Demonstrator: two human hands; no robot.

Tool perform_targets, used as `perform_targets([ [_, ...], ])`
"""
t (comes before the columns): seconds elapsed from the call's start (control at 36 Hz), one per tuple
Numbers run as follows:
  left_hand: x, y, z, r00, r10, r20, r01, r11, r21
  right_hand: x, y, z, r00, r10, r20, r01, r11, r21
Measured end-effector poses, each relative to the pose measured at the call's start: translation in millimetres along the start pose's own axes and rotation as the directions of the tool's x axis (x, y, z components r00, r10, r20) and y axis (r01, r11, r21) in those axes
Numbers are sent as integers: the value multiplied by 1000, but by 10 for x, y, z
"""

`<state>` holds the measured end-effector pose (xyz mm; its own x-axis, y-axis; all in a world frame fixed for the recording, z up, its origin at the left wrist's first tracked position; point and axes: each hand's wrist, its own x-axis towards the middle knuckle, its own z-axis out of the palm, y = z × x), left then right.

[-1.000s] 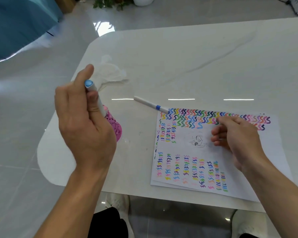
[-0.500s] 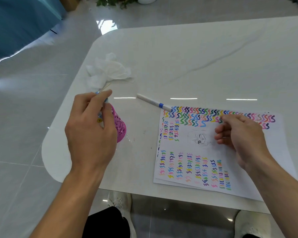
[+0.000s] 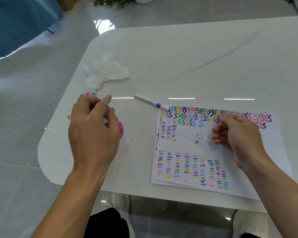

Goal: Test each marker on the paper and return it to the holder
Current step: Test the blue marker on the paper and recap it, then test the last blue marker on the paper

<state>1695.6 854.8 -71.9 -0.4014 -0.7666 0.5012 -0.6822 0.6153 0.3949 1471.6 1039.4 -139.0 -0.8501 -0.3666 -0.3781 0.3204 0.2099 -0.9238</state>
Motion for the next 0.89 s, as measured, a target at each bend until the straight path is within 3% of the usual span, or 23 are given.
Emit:
perform_targets([
  [0.39, -47, 229, 143, 963, 263, -58, -266, 963, -46, -40, 6, -37, 999, -43, -5, 43, 998, -53],
  [0.58, -110, 367, 326, 937, 319, 140, -305, 946, -113, -51, 15, -71, 999, -41, 11, 42, 995, -88],
  [0.75, -125, 442, 516, 898, 233, 373, -203, 972, -116, -39, 17, -66, 998, -60, 30, 63, 989, -135],
  [0.89, -122, 467, 701, 858, 191, 476, -185, 981, -58, -57, 34, -78, 997, -75, 34, 80, 982, -170],
])
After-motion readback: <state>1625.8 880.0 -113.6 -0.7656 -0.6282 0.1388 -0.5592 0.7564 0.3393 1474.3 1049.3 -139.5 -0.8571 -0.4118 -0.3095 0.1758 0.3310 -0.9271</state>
